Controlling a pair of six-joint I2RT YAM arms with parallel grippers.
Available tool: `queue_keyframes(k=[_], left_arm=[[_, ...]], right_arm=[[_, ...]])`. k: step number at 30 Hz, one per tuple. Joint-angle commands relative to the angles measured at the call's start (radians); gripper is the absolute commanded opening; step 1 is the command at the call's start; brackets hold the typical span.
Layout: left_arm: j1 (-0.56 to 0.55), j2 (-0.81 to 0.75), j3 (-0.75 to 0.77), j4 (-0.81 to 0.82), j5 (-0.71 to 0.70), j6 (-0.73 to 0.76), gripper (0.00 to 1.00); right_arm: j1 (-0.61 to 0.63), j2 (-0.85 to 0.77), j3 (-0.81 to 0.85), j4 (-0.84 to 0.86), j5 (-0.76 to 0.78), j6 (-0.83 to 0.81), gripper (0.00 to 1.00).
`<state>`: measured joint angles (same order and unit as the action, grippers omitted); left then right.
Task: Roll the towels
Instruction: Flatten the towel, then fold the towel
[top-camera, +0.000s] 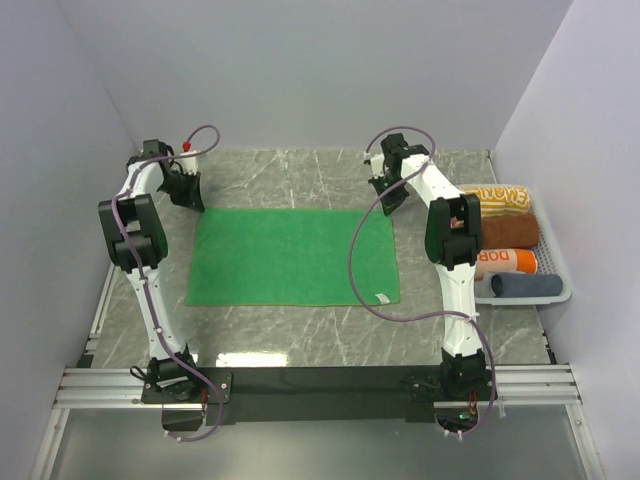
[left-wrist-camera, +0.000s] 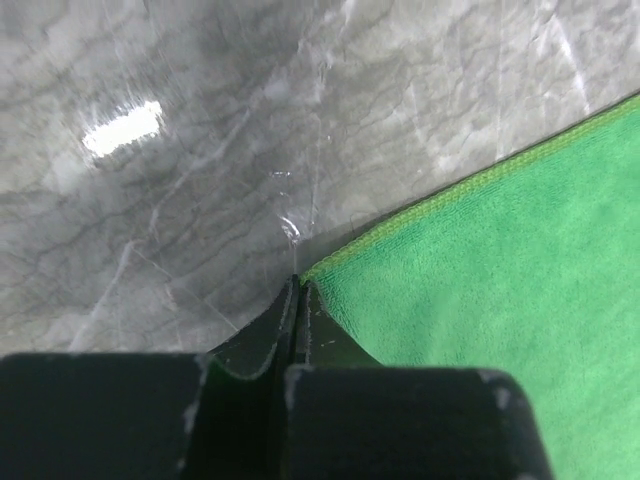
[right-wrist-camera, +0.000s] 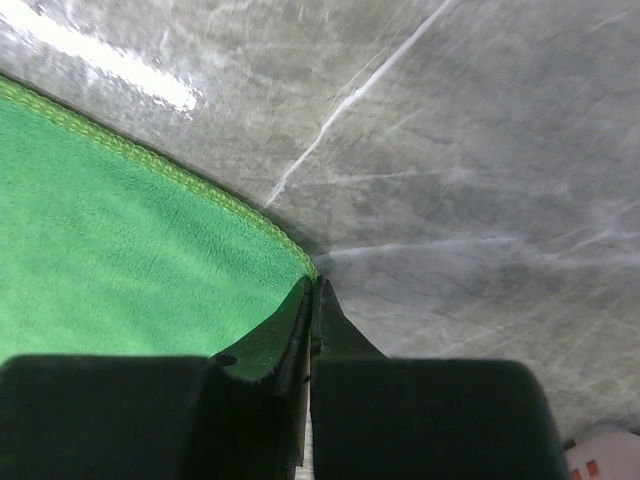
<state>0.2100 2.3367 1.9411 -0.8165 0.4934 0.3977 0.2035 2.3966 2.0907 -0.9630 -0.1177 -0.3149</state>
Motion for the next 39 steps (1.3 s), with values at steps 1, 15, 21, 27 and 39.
queue_keyframes(k=[1, 15, 21, 27, 39], left_arm=[[0.009, -0.014, 0.07, -0.03, 0.065, 0.009, 0.01], [0.077, -0.163, -0.027, -0.13, 0.178, 0.139, 0.0], [0.137, -0.287, -0.166, -0.232, 0.203, 0.286, 0.0], [0.192, -0.37, -0.29, -0.424, 0.175, 0.466, 0.0], [0.239, -0.399, -0.507, -0.331, 0.165, 0.323, 0.01]], right_arm=[[-0.016, -0.027, 0.065, -0.008, -0.01, 0.002, 0.0], [-0.027, -0.214, -0.061, -0.037, -0.076, -0.019, 0.0], [-0.035, -0.336, -0.236, -0.042, -0.134, -0.05, 0.0], [-0.042, -0.439, -0.395, -0.126, -0.178, -0.131, 0.0], [-0.053, -0.402, -0.53, -0.142, -0.22, -0.132, 0.0]])
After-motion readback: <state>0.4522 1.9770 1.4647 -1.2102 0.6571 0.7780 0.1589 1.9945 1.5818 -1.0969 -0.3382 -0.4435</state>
